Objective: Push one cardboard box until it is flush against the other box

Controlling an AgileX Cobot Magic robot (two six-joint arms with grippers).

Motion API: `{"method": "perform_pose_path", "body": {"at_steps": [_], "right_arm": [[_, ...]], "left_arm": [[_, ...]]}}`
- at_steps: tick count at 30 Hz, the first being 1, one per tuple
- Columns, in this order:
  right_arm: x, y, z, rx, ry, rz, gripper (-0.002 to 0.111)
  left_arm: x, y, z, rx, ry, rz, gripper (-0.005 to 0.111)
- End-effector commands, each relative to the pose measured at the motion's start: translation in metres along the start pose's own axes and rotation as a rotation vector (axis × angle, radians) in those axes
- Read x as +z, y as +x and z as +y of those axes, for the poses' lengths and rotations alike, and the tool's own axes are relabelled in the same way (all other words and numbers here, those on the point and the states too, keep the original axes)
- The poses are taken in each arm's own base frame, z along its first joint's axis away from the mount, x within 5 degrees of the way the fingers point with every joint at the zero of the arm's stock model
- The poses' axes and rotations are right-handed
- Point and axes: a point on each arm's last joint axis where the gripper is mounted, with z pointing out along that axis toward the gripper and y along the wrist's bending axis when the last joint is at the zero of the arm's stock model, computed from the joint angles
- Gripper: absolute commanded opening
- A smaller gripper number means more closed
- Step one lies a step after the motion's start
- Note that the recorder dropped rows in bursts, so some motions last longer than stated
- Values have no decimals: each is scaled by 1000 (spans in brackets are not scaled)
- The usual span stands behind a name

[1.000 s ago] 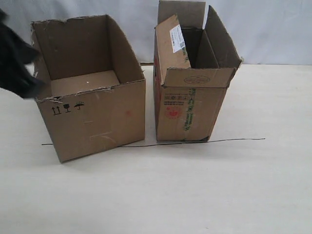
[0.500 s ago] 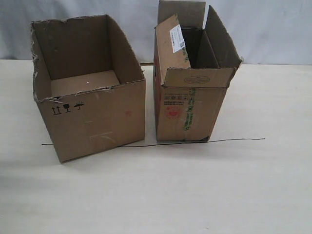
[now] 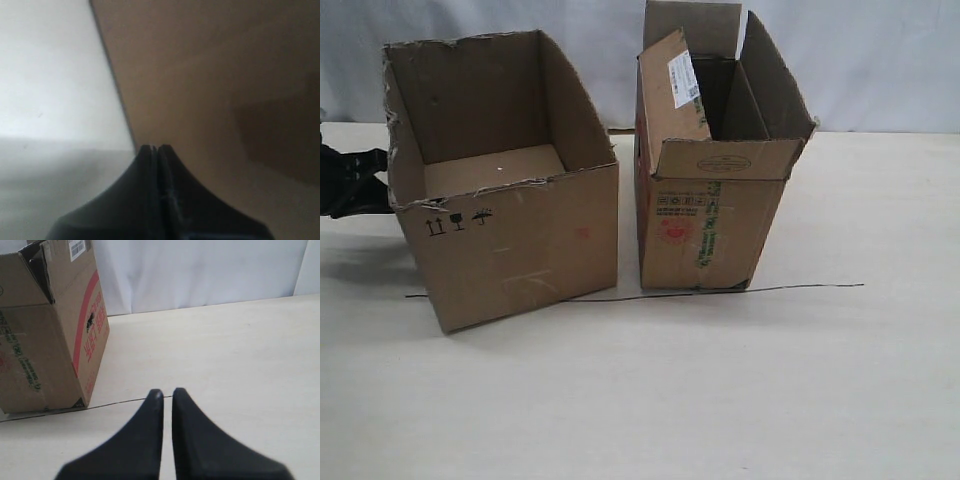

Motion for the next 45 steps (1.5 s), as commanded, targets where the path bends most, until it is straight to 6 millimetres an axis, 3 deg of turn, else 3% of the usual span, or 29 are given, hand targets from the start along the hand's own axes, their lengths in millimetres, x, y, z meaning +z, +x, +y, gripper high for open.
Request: {"method": "perform_pose_path", "body": {"at_steps": [1, 6, 15, 23, 31, 38, 45], "right_arm": [[0, 1, 0, 3, -4, -1, 5], [0, 1, 0, 3, -4, -1, 5], [0, 1, 0, 3, -4, -1, 5], [0, 1, 0, 3, -4, -1, 5], [0, 1, 0, 3, -4, -1, 5], [0, 1, 0, 3, -4, -1, 5], [0, 1, 0, 3, -4, -1, 5]], "left_arm": [[18, -13, -5, 11, 65, 3, 0], [29, -23, -9, 23, 84, -11, 0], [38, -40, 6, 28, -20, -93, 0], [66, -55, 16, -40, 90, -97, 0], [80, -82, 26, -6, 75, -173, 0], [103, -83, 21, -17, 192, -138, 0], [110, -84, 17, -13, 162, -159, 0]]}}
